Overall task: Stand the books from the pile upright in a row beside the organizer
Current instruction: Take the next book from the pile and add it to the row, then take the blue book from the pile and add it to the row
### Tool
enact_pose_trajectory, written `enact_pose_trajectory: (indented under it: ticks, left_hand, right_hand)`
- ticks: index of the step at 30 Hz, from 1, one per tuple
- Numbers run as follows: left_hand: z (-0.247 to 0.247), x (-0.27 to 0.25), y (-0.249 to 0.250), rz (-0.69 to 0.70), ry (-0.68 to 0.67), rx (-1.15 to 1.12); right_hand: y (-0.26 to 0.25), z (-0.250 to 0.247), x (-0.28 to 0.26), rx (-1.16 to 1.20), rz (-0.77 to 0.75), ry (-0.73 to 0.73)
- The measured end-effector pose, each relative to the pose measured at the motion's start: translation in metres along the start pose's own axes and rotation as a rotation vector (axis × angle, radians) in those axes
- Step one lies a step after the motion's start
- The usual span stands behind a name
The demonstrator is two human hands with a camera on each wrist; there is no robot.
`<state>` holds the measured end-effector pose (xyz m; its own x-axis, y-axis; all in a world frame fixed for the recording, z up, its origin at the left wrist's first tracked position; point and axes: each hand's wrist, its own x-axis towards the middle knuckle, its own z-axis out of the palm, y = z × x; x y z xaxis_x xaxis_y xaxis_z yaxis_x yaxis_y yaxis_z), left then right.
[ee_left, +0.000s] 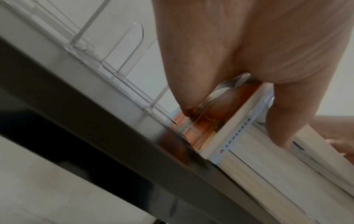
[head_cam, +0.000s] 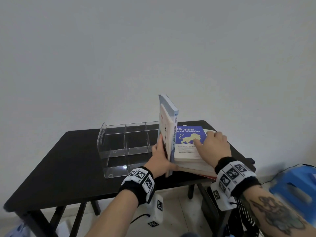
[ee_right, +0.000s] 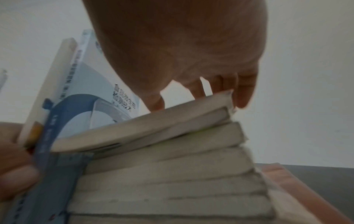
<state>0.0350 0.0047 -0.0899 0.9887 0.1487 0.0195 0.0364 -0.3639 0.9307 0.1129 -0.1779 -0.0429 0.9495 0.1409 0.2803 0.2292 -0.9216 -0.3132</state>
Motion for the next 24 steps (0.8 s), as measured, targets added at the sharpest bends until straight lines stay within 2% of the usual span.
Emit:
enact_pose_trajectory:
  ticks: [2, 5, 12, 15, 19, 24]
  left_hand:
    - [0.000, 0.002, -0.002, -0.040, 0.025, 0.034]
    - [-0.001, 0.006, -0.010, -0.024, 0.026, 0.049]
    - [-0.004, 0.000, -0.014, -0.005, 0.025, 0.042]
    - [-0.001, -0.004, -0.010, 0.014, -0.029, -0.013]
    - [0.001, 0.003, -0.014, 0.037, -0.028, -0.002]
    - [0.000, 0.007, -0.009, -0.002, -0.033, 0.033]
  right_hand:
    - [0.006, 0.000, 0.006, -0.047, 0.093, -0.186]
    - [0.015, 0.001, 0.017, -0.010, 0.129, -0.317]
    - [0.023, -0.025, 0.022, 0.009, 0.138, -0.351]
    - [0.026, -0.034, 0.023, 0.044, 0.155, -0.331]
    - [0.027, -0.041, 0.023, 0.290, 0.191, -0.384]
    - [0.032, -0.048, 0.019, 0.850, 0.453, -0.622]
